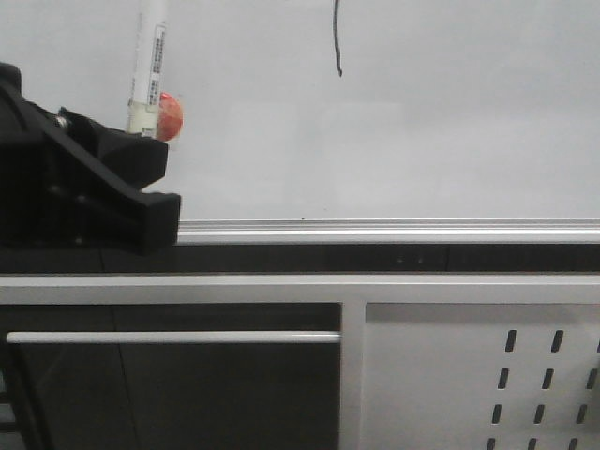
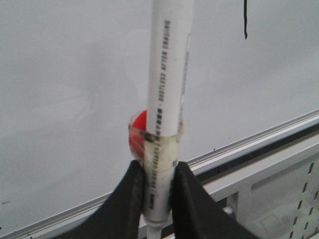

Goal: Write number 1 on whiteboard

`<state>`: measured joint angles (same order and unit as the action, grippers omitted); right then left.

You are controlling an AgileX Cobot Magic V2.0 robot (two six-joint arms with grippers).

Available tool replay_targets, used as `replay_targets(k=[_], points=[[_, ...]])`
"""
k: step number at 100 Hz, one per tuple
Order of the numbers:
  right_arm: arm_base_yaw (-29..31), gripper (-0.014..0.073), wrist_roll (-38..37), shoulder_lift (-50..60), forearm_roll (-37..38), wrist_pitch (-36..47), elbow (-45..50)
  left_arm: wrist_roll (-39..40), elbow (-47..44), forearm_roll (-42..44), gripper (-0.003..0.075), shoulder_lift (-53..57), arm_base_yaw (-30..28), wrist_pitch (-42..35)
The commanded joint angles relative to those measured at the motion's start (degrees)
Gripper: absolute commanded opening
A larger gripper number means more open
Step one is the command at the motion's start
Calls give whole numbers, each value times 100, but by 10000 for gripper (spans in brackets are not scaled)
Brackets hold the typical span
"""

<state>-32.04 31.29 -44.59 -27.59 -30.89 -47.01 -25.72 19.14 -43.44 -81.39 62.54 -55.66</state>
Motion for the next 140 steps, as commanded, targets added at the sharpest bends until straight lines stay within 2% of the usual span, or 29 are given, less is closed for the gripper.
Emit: replay_targets(k=[1, 22, 33, 105, 123, 140], points=[[24, -61, -31, 387, 52, 970, 176, 369, 121, 61, -18, -230, 54, -942], [24, -61, -31, 1068, 149, 1419, 874, 977, 121, 61, -18, -1006, 32, -2254], [24, -61, -31, 1124, 149, 1370, 967, 1489, 160, 77, -18, -1200, -28, -2256], [24, -61, -31, 1091, 162, 1248, 990, 1382, 468, 186, -18, -1127, -54, -2256], [24, -61, -31, 1091, 162, 1248, 990, 1159, 468, 294, -18, -705, -373, -2256], [24, -61, -31, 1091, 162, 1248, 990, 1082, 468, 1016, -18, -426, -793, -2256]])
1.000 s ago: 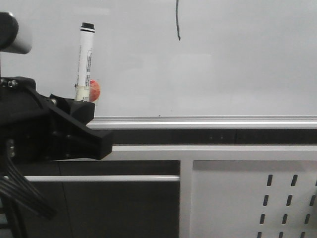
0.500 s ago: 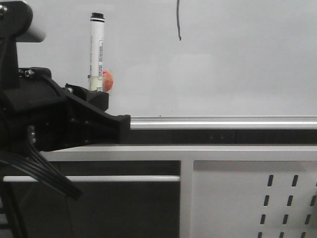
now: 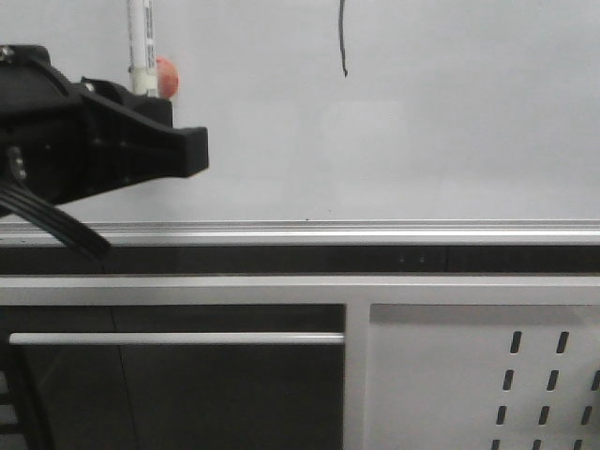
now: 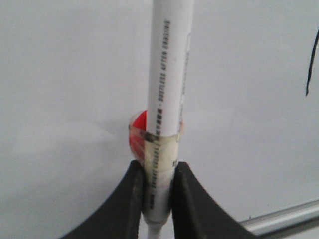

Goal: Write number 1 on whiteboard

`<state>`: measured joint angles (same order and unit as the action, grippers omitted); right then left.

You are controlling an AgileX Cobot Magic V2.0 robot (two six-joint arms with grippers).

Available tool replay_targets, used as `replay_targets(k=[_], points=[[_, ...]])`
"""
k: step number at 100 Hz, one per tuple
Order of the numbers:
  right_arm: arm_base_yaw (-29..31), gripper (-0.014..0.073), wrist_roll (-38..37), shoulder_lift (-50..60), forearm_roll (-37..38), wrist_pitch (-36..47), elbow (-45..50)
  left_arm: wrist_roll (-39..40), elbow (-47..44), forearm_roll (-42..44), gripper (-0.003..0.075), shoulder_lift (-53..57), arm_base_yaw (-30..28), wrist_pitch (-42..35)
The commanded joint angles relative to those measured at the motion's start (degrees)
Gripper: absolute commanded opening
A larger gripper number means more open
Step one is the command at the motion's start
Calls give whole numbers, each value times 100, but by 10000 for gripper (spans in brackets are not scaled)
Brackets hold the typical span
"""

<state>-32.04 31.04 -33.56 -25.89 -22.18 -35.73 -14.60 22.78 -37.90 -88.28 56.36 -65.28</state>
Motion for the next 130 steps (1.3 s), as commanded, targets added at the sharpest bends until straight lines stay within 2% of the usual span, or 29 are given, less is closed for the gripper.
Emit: replay_targets(k=[1, 46, 73, 130], points=[[24, -61, -6, -12, -8, 377, -138, -30, 104, 476, -18, 274, -205, -1294], [24, -61, -6, -12, -8, 410, -138, 24, 104, 530, -18, 273, -743, -1294], [24, -61, -6, -12, -8, 413, -138, 798, 104, 655, -18, 7, -1035, -1294], [24, -61, -6, -12, -8, 457, -138, 877, 94, 787, -18, -50, -1039, -1207]])
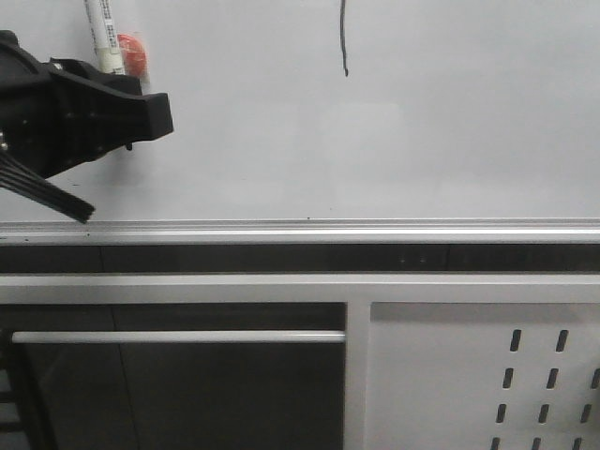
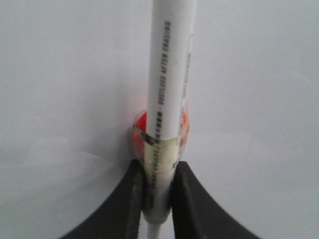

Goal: Write number 1 on whiteboard

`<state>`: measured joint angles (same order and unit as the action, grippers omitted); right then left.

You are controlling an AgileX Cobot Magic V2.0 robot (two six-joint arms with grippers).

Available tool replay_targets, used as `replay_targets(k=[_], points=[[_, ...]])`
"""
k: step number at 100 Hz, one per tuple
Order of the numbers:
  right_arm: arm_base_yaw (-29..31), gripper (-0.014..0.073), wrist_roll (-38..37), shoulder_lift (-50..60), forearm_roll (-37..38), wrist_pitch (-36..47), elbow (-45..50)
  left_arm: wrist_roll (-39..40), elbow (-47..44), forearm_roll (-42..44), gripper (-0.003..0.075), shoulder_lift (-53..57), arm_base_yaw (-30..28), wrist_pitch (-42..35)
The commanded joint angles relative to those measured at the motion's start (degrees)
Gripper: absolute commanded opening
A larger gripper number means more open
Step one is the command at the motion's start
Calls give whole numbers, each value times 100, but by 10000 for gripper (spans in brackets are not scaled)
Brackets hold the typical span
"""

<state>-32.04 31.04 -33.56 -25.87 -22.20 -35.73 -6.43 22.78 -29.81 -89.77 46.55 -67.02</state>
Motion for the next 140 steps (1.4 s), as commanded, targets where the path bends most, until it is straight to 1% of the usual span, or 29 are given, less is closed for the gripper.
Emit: replay_targets(k=[1, 34, 78, 93, 106, 112, 140], points=[[24, -61, -6, -12, -10, 459, -138, 59, 94, -22, -18, 99, -57, -1022], [24, -61, -6, -12, -10, 497, -138, 85, -303, 22, -18, 99, -57, -994], [24, -61, -6, -12, -10, 564, -138, 85, -254, -10, -18, 99, -127, -1100], [24, -61, -6, -12, -10, 553, -138, 182, -175, 275, -18, 99, -399, -1077], [24, -61, -6, -12, -10, 544, -138, 730, -175, 741, -18, 99, -665, -985], [24, -61, -6, -12, -10, 544, -138, 837, -175, 926, -18, 99, -758, -950], [24, -61, -6, -12, -10, 544, -138, 836, -212, 1015, -18, 99, -782, -987]])
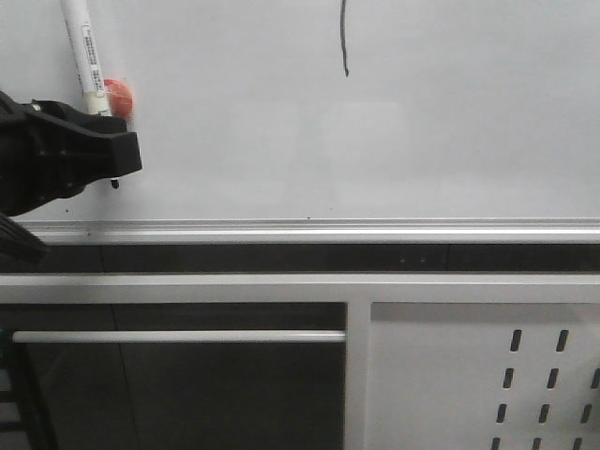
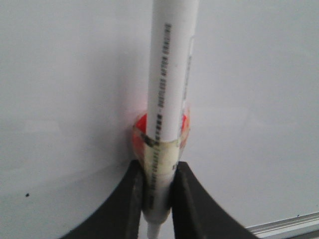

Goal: Write number 1 on whiteboard

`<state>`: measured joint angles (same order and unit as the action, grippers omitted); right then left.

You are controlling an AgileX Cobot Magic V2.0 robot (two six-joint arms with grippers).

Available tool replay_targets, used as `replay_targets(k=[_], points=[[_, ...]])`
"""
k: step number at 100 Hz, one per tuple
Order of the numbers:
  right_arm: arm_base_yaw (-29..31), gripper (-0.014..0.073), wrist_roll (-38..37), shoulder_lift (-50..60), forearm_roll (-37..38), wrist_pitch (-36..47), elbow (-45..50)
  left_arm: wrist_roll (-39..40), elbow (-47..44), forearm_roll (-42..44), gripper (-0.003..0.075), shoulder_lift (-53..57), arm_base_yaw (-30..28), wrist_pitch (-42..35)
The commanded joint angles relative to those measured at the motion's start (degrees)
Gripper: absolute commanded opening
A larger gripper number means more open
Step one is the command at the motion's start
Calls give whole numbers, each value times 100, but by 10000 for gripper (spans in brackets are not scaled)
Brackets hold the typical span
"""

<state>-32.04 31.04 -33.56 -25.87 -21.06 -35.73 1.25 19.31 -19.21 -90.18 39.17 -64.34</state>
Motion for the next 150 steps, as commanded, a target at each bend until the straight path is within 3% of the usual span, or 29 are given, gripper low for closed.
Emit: replay_targets(k=[1, 39, 70, 102, 126, 150], points=[[24, -61, -6, -12, -10, 430, -138, 68, 137, -45, -18, 139, -44, -1255], [24, -61, -6, -12, -10, 430, -138, 45, 133, -55, -10, 139, -44, -1269], [24, -61, -6, -12, -10, 440, -138, 45, -15, -93, 209, 139, -44, -1342], [24, -61, -6, -12, -10, 440, -138, 45, -125, -1, 230, 139, -44, -1378], [24, -61, -6, -12, -10, 440, -138, 45, -125, 308, 365, 139, -44, -1378], [24, -61, -6, -12, -10, 440, -138, 45, -148, 362, 371, 139, -44, -1378]])
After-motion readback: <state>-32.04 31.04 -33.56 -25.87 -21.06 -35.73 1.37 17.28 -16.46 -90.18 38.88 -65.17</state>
